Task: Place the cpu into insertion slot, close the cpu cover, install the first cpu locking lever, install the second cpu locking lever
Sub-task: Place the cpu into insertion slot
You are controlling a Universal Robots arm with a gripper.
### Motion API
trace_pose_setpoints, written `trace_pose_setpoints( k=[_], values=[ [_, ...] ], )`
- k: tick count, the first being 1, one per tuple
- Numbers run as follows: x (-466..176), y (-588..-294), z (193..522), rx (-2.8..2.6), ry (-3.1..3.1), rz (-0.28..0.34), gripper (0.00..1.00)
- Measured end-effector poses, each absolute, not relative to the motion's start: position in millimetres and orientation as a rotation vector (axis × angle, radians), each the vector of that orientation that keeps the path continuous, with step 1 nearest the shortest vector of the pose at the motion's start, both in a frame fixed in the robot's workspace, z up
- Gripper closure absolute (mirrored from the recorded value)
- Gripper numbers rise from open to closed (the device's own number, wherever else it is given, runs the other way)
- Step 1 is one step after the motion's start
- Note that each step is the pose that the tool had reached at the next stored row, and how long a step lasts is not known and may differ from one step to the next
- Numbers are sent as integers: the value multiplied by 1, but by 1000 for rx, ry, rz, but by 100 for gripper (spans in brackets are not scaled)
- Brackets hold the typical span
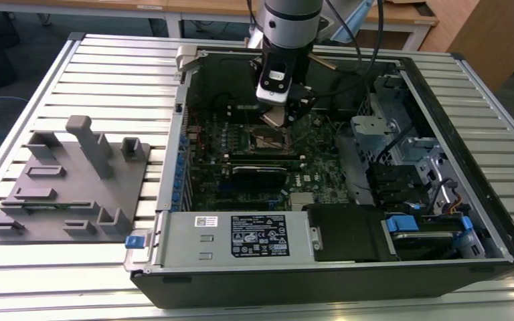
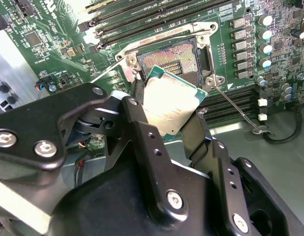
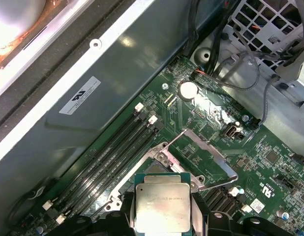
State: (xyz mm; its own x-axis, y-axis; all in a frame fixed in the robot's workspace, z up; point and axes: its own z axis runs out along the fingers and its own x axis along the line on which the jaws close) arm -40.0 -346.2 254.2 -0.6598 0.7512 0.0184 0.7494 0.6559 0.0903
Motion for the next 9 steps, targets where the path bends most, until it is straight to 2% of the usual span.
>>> trace_pose_setpoints(
  k=[9],
  values=[
    [-40, -346, 254, 1296, 2835, 140, 46]
  ],
)
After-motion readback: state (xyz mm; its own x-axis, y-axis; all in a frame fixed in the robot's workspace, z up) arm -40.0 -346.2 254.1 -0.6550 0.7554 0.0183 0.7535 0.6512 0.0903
